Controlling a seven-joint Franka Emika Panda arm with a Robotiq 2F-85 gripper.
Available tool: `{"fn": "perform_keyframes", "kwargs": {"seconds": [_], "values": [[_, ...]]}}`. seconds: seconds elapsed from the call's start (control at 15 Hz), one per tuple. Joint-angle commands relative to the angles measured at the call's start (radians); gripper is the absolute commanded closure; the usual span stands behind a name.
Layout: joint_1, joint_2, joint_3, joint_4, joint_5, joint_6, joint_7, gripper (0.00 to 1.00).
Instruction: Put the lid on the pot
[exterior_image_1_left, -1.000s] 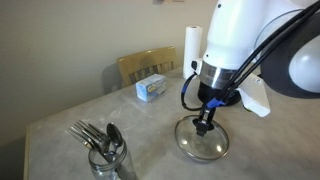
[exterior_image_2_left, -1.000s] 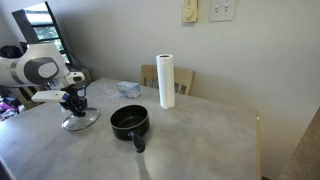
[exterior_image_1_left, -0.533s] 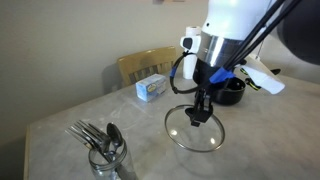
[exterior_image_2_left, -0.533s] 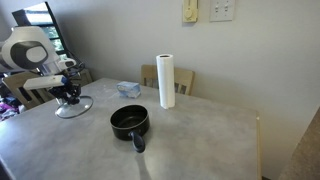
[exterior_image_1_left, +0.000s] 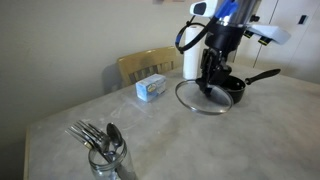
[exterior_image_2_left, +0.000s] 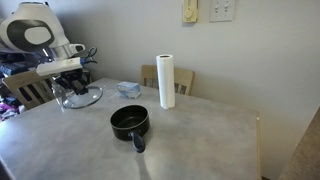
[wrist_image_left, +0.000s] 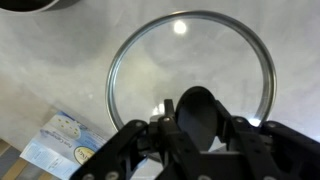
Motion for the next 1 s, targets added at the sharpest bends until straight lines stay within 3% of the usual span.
{"fn": "perform_keyframes", "kwargs": {"seconds": [0.0,0.4,0.93], "values": [[-0.095,0.000,-0.030,0.066,0.085,-0.055,-0.245,0.85],[-0.200,0.079,-0.103,0.225,0.222,-0.116,-0.504,0.85],[-0.264,0.141,-0.142,0.233,0.247,-0.107,-0.558,0.85]]}}
